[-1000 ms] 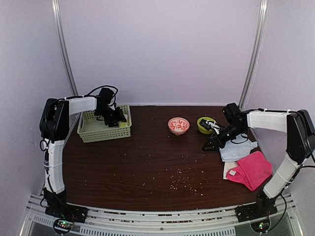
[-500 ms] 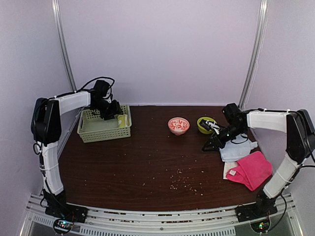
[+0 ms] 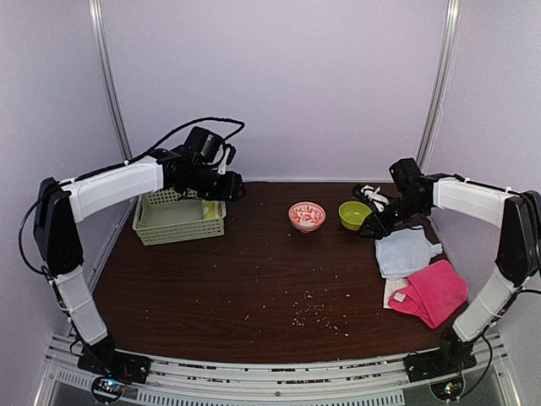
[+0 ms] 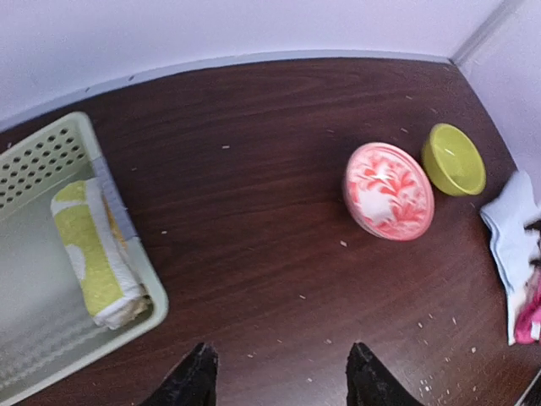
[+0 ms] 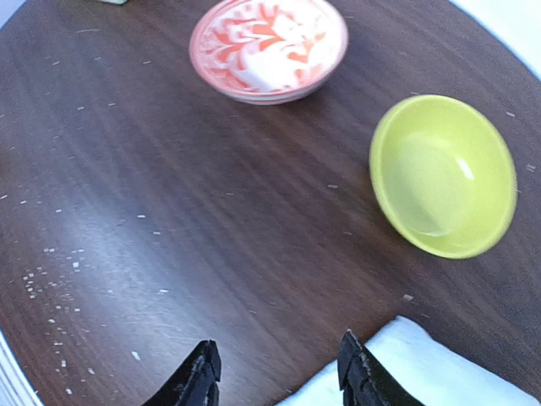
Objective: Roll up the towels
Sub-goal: Place the towel in the bin, then pick up the towel from the towel pile.
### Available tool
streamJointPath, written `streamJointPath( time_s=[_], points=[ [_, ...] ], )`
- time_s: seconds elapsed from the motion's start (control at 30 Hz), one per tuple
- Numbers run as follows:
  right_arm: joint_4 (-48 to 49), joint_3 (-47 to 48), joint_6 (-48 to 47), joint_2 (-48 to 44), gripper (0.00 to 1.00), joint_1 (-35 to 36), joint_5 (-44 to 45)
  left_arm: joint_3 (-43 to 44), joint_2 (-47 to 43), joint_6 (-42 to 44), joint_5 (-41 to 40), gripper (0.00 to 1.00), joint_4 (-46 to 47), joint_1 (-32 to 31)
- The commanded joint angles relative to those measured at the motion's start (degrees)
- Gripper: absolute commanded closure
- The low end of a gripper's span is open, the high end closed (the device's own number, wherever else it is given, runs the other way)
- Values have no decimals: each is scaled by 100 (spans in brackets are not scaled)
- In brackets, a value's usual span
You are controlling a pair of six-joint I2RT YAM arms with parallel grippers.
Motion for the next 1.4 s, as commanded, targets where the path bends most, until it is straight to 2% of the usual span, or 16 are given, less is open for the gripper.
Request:
streamJointPath(
  time_s=[0.0, 0.1, 0.2, 0.23, 0.3, 0.33, 0.4, 0.5, 0.57, 0.7, 0.8, 1.0, 1.27, 1.37],
  points=[
    [-707, 467, -139, -287, 51, -449, 1495, -717, -813, 1069, -1109, 48, 354, -849],
    [-1538, 483, -761, -481, 52, -686, 1608, -1642, -1456, 1498, -2010, 49, 943, -1505],
    [-2043, 200, -1318, -919, 51, -749, 1763, -2690, -2094, 1728, -2940, 49, 2011, -2064],
    [-2140, 67, -1391, -1052, 51, -749, 1834, -3042, -2270, 1742, -3068, 44, 2432, -2109],
    [-2534, -153, -1585, -1243, 50, -746, 1914, -3675, -2490, 1402, -3478, 17, 3161, -2111],
    [-2699, -249, -1632, -1305, 50, -741, 1983, -3848, -2495, 1167, -3726, 7, 3350, -2101],
    [-2906, -512, -1690, -1438, 50, -747, 2075, -3940, -2349, 1037, -3853, 2, 3509, -2058],
    [-2827, -844, -1702, -1715, 50, -745, 2169, -3606, -1781, 535, -4040, 2, 3167, -1946],
    [-2882, -924, -1692, -1737, 50, -741, 2240, -3255, -1402, 623, -3838, 4, 3019, -1940],
    [-2996, -1067, -1711, -1673, 51, -741, 2305, -2873, -919, 759, -3145, 20, 2880, -1942],
    [-2847, -1210, -1674, -1640, 51, -732, 2384, -2714, -724, 769, -2655, 26, 2848, -1953],
    [-2480, -1391, -1567, -1435, 51, -731, 2481, -2668, -627, 743, -2318, 29, 2861, -1975],
    [-2288, -1442, -1500, -1321, 62, -732, 2590, -2651, -520, 685, -2192, 31, 2769, -1977],
    [-2307, -1496, -1508, -1341, 72, -736, 2593, -2636, -494, 676, -2206, 31, 2770, -1975]
  ],
)
